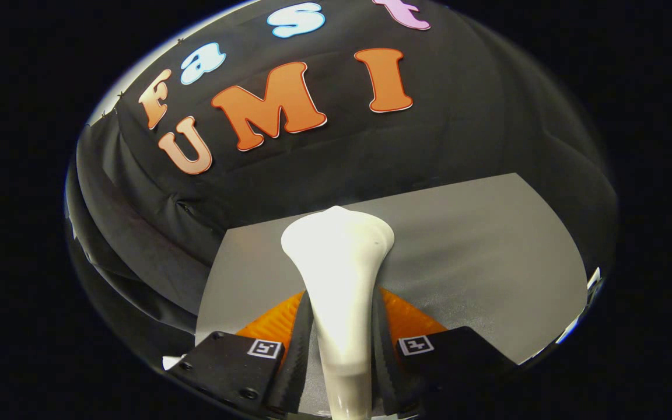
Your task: Iron the clothes twice with a garment steamer, once on the left side and once on the right side.
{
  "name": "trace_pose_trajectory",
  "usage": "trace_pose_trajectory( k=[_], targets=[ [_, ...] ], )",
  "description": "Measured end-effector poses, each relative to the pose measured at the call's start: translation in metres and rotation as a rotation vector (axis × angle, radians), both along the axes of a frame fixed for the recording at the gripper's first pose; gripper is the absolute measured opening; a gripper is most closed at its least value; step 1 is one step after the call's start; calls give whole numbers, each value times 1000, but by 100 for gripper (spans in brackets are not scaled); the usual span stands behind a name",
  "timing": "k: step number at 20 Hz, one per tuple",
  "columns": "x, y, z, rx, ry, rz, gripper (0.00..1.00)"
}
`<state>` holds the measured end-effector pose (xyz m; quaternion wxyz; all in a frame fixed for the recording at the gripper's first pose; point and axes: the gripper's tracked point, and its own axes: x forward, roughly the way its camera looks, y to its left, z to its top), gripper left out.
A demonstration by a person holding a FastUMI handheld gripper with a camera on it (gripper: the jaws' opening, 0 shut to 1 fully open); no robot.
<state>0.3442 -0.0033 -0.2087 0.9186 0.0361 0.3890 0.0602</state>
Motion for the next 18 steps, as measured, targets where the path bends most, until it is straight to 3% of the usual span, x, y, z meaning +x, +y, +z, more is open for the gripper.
trace_pose_trajectory(
  k=[4, 12, 18],
  targets=[
    [-2, 0, 25, 10, -96, -42, 48],
    [-46, -13, 98, -31, -332, -92, 47],
    [-103, 8, 136, -37, -446, -93, 47]
  ],
)
